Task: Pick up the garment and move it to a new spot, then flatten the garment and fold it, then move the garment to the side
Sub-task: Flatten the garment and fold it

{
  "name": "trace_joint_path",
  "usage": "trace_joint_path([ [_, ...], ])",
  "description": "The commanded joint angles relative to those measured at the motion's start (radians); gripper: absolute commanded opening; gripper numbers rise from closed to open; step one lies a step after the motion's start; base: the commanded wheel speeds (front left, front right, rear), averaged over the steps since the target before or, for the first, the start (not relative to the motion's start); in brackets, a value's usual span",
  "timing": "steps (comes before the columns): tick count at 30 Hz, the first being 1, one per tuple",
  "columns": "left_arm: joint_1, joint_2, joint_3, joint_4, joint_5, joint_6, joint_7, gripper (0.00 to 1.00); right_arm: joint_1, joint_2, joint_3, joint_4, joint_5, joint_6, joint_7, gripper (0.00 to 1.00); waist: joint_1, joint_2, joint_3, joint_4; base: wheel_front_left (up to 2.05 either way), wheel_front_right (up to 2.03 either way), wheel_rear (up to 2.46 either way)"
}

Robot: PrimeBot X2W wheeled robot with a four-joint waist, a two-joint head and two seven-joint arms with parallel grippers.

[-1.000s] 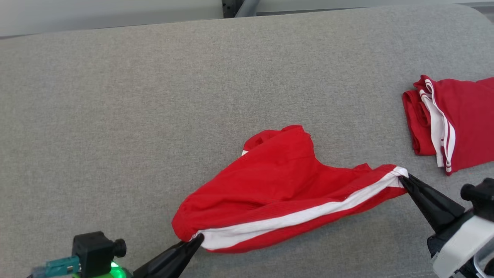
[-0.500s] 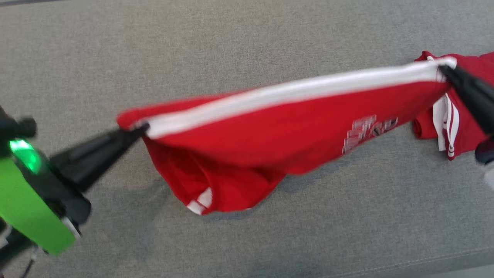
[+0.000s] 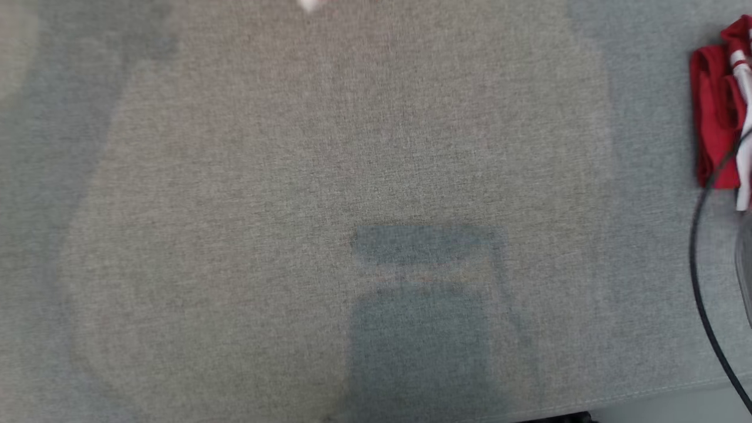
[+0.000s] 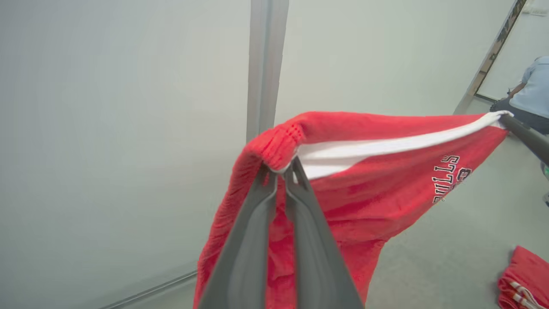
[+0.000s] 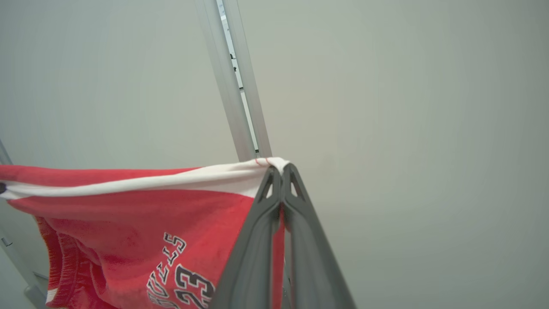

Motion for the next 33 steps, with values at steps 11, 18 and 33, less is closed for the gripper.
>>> trace_joint_path([
  [11, 0.098, -0.166, -0.102, 0.3, 0.077, -0.142, -0.255, 0.0, 0.083, 0.019, 0.231, 0.15, 0.011, -0.001, -0.26, 0.0, -0.0002, 0.0, 0.083, -0.023, 0.0, 0.0, 0.0],
  [18, 0.453, -0.036, -0.229, 0.133, -0.009, -0.146, -0.312, 0.0, 0.457, -0.126, 0.388, 0.053, 0.142, -0.001, -0.274, 0.0, -0.0002, 0.0, 0.001, -0.013, 0.0, 0.0, 0.0],
  [33, 1.009, 0.112, -0.412, -0.116, -0.111, -0.128, -0.495, 0.0, 1.118, -0.342, 0.387, -0.165, 0.24, -0.002, -0.235, 0.0, -0.0002, 0.0, -0.331, 0.008, 0.0, 0.0, 0.0],
])
